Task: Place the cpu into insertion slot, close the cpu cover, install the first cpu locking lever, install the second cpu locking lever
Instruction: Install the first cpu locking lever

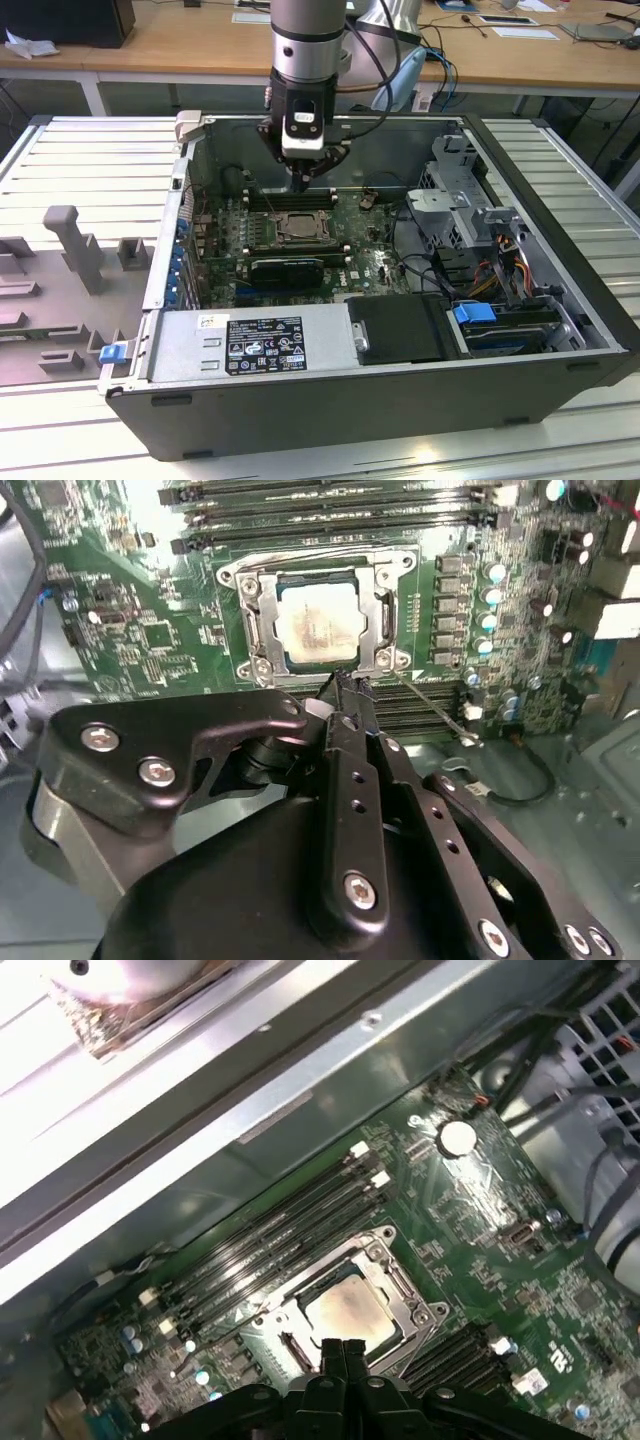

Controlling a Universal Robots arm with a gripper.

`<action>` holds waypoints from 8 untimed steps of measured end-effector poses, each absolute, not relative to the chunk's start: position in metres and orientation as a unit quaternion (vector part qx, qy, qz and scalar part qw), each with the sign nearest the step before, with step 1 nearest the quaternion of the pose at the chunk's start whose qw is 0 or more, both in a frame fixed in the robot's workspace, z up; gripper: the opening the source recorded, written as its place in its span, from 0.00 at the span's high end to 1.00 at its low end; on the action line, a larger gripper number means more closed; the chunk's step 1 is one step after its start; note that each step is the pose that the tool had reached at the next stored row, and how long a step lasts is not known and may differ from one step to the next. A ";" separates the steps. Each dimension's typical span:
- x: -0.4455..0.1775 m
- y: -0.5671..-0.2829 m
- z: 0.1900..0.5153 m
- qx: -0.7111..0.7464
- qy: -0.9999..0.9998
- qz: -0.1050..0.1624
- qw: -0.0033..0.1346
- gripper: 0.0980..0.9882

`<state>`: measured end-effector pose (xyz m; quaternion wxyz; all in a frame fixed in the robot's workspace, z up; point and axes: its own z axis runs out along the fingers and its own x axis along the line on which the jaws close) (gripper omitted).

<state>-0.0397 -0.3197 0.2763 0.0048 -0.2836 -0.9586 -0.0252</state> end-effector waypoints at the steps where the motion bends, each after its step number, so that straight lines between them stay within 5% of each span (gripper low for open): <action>1: -0.040 -0.320 0.276 -0.274 -0.961 -0.025 0.005 0.99; 8: -0.040 -0.320 0.276 -0.193 -0.981 -0.025 0.007 0.99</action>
